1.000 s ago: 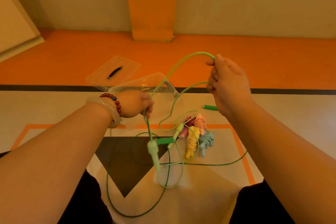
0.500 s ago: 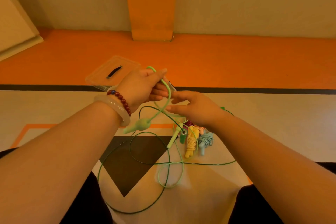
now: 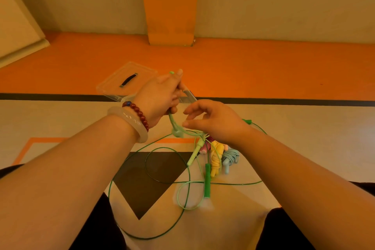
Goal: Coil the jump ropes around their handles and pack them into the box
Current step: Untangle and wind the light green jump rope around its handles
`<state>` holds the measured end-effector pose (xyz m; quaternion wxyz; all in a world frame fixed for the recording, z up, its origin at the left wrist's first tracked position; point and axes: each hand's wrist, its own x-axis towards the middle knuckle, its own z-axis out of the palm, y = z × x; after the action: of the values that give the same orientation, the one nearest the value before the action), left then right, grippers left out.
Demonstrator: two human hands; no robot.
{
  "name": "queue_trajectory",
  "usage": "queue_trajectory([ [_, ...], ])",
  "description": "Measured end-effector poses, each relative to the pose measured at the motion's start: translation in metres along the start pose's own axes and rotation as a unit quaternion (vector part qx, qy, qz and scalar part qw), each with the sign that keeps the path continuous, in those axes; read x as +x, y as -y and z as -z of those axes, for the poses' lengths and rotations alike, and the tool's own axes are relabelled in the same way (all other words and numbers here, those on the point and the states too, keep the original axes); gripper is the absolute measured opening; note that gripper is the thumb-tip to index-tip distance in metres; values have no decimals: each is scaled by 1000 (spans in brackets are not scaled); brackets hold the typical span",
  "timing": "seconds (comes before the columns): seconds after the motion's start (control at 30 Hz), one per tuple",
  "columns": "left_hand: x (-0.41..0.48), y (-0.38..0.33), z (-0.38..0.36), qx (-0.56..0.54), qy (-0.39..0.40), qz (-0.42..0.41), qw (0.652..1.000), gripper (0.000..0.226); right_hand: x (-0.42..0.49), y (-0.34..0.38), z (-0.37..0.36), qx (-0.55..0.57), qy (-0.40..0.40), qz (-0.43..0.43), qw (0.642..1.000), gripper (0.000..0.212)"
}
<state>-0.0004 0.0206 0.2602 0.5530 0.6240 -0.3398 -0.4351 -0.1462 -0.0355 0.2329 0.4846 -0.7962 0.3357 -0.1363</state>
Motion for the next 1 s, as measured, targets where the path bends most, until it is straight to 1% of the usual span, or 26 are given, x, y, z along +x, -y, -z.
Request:
queue_trajectory([
  [0.03, 1, 2, 1, 65, 3, -24, 998, 34, 2, 0, 2, 0, -26, -1, 1000, 13],
  [0.1, 1, 3, 4, 198, 15, -78, 977, 22, 5, 2, 10, 66, -84, -12, 994, 7],
  [0.13, 0, 3, 4, 241, 47, -89, 965, 19, 6, 3, 13, 121, -106, -16, 987, 5],
  [0.17, -1, 5, 4, 274, 85, -90, 954, 26, 7, 4, 17, 182, -121, -13, 976, 4],
  [0.2, -1, 8, 3, 299, 118, -86, 943, 32, 8, 6, 20, 237, -128, -2, 963, 8],
  [0.23, -1, 11, 3, 321, 140, -82, 933, 30, 7, 8, 23, 277, -131, 12, 952, 14],
  [0.27, -1, 14, 1, 336, 150, -81, 926, 21, 8, 9, 25, 299, -132, 19, 945, 22],
  [0.3, -1, 15, 1, 344, 154, -78, 923, 17, 7, 10, 27, 300, -131, 18, 945, 29],
  [0.33, -1, 14, 0, 336, 149, -71, 927, 20, 8, 7, 29, 280, -130, 12, 951, 32],
  [0.37, -1, 11, 1, 313, 134, -59, 938, 22, 9, 5, 31, 233, -122, 2, 965, 30],
  [0.43, -1, 4, 2, 212, 100, -43, 971, 27, 7, -4, 32, 102, -82, -33, 991, 20],
  [0.47, 0, 1, 4, 154, 86, -39, 984, 29, 6, -8, 31, 62, -66, -51, 995, 17],
  [0.5, 1, -2, 6, 118, 76, -38, 989, 29, 5, -10, 28, 59, -64, -61, 994, 16],
  [0.53, 1, -2, 7, 110, 72, -35, 991, 27, 5, -10, 25, 91, -74, -63, 991, 16],
  [0.57, 1, -1, 6, 127, 74, -28, 989, 25, 5, -7, 23, 156, -90, -59, 982, 17],
  [0.63, -2, 6, 0, 188, 91, -14, 978, 34, 5, 4, 17, 313, -110, -42, 942, 17],
  [0.67, -4, 10, -4, 201, 104, -11, 974, 38, 5, 8, 15, 369, -113, -30, 922, 18],
  [0.7, -6, 14, -9, 204, 113, -14, 972, 37, 4, 12, 13, 409, -112, -19, 905, 19],
  [0.8, -8, 23, -20, 203, 110, -30, 972, 23, -1, 19, 12, 492, -96, -4, 865, 28],
  [0.87, -10, 25, -22, 182, 129, -34, 974, 11, -4, 21, 13, 530, -86, -1, 844, 34],
  [0.93, -10, 25, -22, 152, 160, -9, 975, 9, -4, 23, 15, 543, -83, 4, 836, 39],
  [1.0, -11, 26, -23, 108, 185, 31, 976, 1, -3, 21, 17, 536, -79, 8, 841, 40],
])
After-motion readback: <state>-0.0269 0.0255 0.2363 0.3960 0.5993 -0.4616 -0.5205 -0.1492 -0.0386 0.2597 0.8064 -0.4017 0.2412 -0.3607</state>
